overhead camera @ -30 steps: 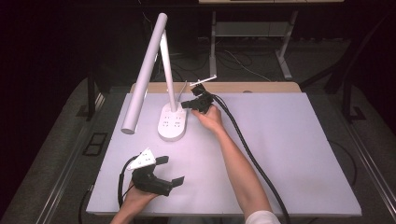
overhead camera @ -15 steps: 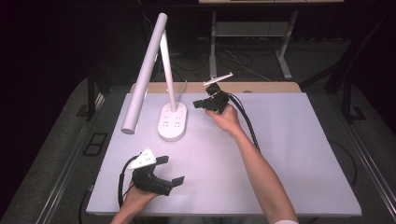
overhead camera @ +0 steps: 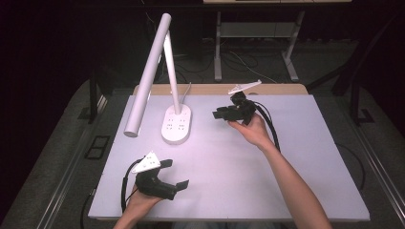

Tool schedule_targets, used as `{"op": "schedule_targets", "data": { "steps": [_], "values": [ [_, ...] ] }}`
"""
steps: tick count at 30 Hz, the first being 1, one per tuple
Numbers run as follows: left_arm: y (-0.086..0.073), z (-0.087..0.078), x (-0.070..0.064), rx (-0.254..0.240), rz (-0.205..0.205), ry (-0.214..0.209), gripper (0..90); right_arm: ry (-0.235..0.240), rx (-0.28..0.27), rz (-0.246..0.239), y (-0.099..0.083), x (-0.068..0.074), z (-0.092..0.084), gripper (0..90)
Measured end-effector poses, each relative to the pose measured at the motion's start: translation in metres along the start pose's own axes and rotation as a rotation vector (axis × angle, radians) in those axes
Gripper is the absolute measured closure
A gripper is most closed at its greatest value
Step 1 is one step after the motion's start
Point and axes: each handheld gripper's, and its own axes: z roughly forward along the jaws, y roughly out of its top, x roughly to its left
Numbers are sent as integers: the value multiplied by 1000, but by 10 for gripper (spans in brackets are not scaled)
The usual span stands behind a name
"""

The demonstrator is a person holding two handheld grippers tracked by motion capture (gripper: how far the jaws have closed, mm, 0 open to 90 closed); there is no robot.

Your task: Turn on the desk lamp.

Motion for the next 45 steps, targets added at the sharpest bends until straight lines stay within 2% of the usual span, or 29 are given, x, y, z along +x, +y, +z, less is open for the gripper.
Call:
{"op": "schedule_targets", "data": {
  "steps": [6, 9, 11, 13, 14, 15, 23, 28, 29, 35, 41, 45],
  "values": [
    [0, 0, -1, 1, -1, 2, 0, -72, -14, -18, -14, 9, -28, 279],
    [0, -1, -1, -3, -2, 4, 0, -83, -28, -23, -22, 11, -41, 125],
    [0, 0, -1, -1, -2, 4, 0, -83, -34, -22, -28, 14, -51, 100],
    [0, 0, -1, 3, 3, 2, 0, -76, -42, -14, -34, 15, -60, 7],
    [0, 0, -1, 3, 3, 2, 0, -76, -42, -14, -34, 15, -60, 7],
    [0, 0, -1, 4, 3, 0, 0, -79, -40, -4, -40, 16, -69, 3],
    [0, -1, -2, -1, 2, 1, 0, -87, -46, 12, -67, 23, -98, 3],
    [0, -1, -2, -5, -1, 2, 0, -83, -48, 30, -82, 26, -110, 3],
    [0, -1, -2, -5, 1, 2, 0, -78, -48, 46, -90, 26, -116, 3],
    [1, 0, -2, -2, 3, 2, 0, -91, -70, 68, -109, 28, -129, 4],
    [1, -1, -3, -2, 5, 2, 0, -99, -77, 130, -141, 33, -144, 4],
    [1, 0, -3, 2, 7, 3, 0, -101, -106, 168, -162, 35, -149, 4]
  ]
}}
